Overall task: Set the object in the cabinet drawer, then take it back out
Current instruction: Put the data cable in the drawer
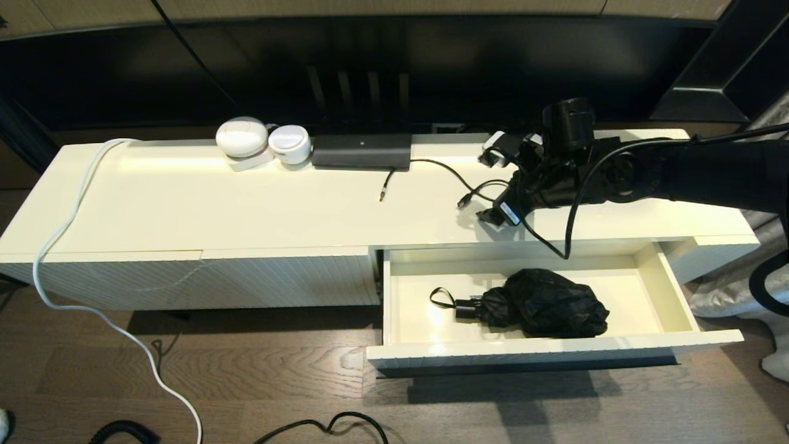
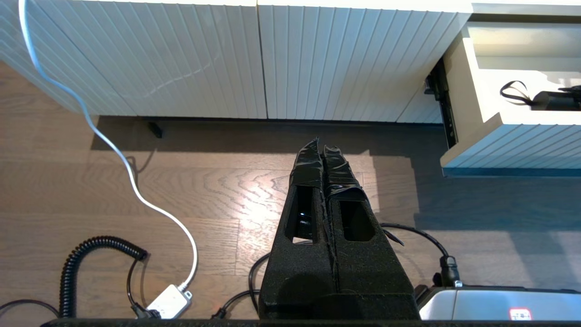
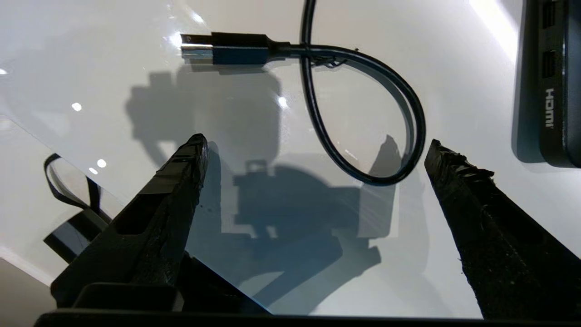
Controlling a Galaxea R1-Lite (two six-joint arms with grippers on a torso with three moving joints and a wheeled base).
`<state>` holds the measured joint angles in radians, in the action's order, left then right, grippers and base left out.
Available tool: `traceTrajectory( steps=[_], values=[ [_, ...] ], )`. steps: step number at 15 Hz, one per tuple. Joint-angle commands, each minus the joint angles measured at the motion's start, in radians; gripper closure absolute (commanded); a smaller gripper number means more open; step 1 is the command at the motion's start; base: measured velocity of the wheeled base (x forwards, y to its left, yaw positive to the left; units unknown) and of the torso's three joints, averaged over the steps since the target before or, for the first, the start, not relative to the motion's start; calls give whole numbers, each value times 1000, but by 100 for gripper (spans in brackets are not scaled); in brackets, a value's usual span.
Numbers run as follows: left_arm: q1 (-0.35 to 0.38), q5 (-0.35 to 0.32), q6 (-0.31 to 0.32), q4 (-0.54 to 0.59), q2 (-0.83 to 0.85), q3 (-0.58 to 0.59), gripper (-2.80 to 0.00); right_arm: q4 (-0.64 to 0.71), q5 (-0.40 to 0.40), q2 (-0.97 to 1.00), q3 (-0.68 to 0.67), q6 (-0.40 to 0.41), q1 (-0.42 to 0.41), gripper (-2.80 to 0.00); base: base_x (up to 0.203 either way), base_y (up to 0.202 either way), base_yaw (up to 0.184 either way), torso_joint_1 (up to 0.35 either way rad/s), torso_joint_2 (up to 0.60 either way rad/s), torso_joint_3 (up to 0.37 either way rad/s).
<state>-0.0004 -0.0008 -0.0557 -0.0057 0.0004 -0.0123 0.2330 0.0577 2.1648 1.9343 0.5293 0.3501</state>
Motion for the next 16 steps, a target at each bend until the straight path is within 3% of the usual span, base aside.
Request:
traceTrajectory(
  steps=[1,4,7,12,16],
  values=[
    [-1,0,-1,0,1,0,0,3,-1,6,0,-17,5,-280,0,0,0,0,0,0],
    [0,0,-1,0,1,0,0,4,-8,6,0,-33,6,-280,0,0,0,0,0,0],
    [0,-1,-1,0,1,0,0,11,-49,12,0,-120,7,-280,0,0,0,0,0,0],
    [-1,1,-1,0,1,0,0,3,-65,35,0,-195,6,-280,0,0,0,0,0,0],
    [-1,-1,-1,0,1,0,0,6,-88,36,0,-214,-2,-280,0,0,0,0,0,0]
  ],
)
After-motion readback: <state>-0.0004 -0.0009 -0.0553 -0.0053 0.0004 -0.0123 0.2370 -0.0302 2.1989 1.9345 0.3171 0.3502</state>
